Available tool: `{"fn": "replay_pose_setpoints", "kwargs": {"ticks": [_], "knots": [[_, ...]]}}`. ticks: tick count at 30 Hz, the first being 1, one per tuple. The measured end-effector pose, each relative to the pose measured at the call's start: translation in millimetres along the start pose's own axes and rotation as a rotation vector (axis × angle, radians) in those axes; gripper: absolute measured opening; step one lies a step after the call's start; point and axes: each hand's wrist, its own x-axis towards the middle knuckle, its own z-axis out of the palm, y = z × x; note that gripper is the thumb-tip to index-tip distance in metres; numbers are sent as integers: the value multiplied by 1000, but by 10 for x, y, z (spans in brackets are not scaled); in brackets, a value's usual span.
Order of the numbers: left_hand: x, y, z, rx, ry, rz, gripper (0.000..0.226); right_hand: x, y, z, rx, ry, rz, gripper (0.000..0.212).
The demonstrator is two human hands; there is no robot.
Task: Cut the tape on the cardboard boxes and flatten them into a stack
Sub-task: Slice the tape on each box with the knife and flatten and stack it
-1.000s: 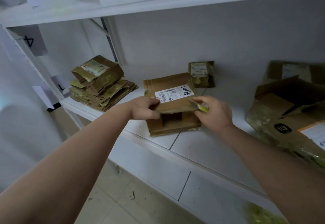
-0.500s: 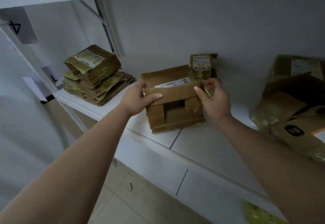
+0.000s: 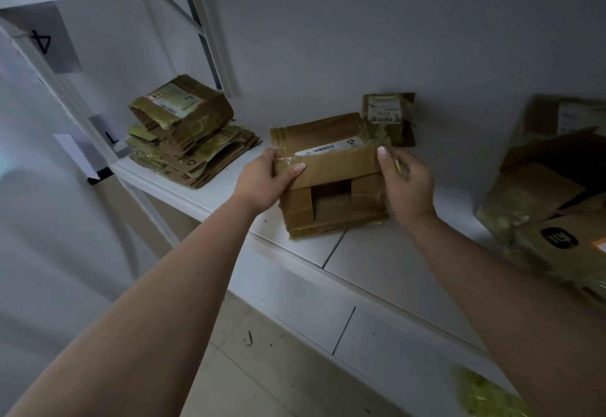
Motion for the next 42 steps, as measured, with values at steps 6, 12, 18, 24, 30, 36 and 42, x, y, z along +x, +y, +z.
{"fn": "replay_pose_setpoints", "kwargs": {"ticks": [6, 12, 18, 24, 30, 36, 42], "knots": [[-132, -63, -110, -122, -123, 46, 49, -87, 15, -146, 155, 267, 248, 38], [-294, -100, -91, -231, -140, 90, 64, -75, 131, -282, 140, 193, 364, 33], [-354, -11, -176, -314, -29, 126, 51, 23, 101, -248, 35, 166, 354, 37], [-405, -54, -119, -406, 88, 165, 69, 156, -107, -230, -85, 237, 239, 21], [-636, -228, 328, -353, 60, -27, 110, -74, 180, -139, -86, 62, 524, 43], [-391, -39, 677, -400, 274, -73, 119, -171, 84, 148, -111, -61, 477, 93], [-281, 20, 905, -509, 476, -252, 113, -206, 20, 307, -253, 31, 452, 84]]}}
